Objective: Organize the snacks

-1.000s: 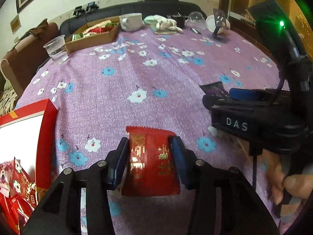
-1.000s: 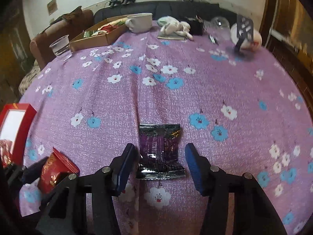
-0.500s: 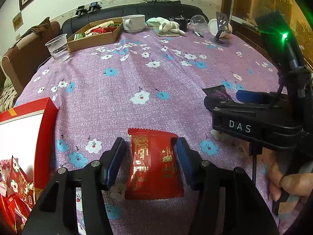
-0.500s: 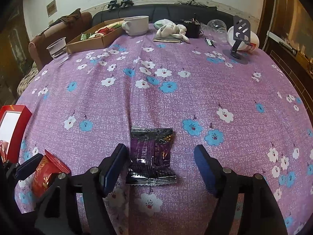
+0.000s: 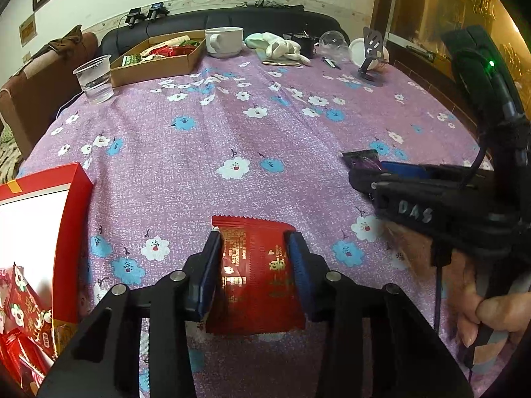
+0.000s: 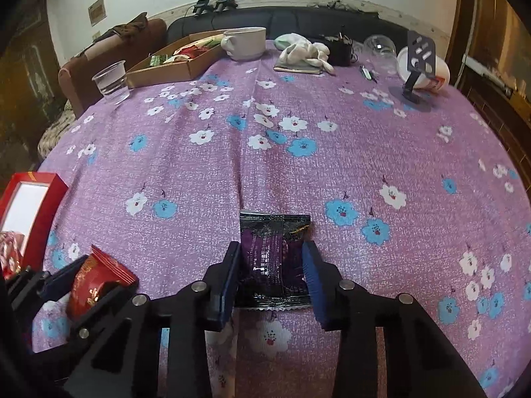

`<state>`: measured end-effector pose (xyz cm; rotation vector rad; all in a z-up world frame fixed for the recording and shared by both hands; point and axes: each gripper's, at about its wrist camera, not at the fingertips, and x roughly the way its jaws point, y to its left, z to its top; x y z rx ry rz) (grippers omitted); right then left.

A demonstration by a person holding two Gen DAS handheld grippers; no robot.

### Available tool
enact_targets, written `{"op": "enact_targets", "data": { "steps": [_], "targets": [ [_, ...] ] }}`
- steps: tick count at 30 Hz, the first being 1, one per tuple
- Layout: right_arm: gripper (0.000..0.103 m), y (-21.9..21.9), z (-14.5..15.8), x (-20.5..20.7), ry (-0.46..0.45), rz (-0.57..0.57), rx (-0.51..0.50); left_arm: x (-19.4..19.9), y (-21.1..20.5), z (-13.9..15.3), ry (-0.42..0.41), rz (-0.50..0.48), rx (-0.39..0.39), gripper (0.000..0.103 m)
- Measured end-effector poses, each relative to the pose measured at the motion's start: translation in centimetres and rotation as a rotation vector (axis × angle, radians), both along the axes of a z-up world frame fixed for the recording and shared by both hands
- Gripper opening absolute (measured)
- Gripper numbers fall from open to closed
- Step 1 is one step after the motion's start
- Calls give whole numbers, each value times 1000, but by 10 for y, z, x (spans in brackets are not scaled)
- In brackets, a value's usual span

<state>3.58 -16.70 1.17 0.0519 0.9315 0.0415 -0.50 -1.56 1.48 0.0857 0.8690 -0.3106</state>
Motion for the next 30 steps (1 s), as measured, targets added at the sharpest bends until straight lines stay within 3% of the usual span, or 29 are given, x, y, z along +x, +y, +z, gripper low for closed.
{"op": "enact_targets", "data": {
  "steps": [9, 14, 20, 25, 30],
  "targets": [
    [31, -23, 3, -1, 55, 10, 249, -2, 15, 4, -12, 45, -16, 36],
    [25, -26, 11, -5, 36, 49, 383, -15, 28, 18, -47, 61, -20, 36],
    [25, -9, 22, -10, 8, 105, 443, -37, 55, 42, -101, 87, -20, 36],
    [25, 34, 39, -18, -3, 213, 501, -55, 94, 60, -156, 148, -5, 36],
    [24, 117, 48, -25, 38, 379, 484, -66, 152, 64, -169, 280, 6, 36]
  ]
}}
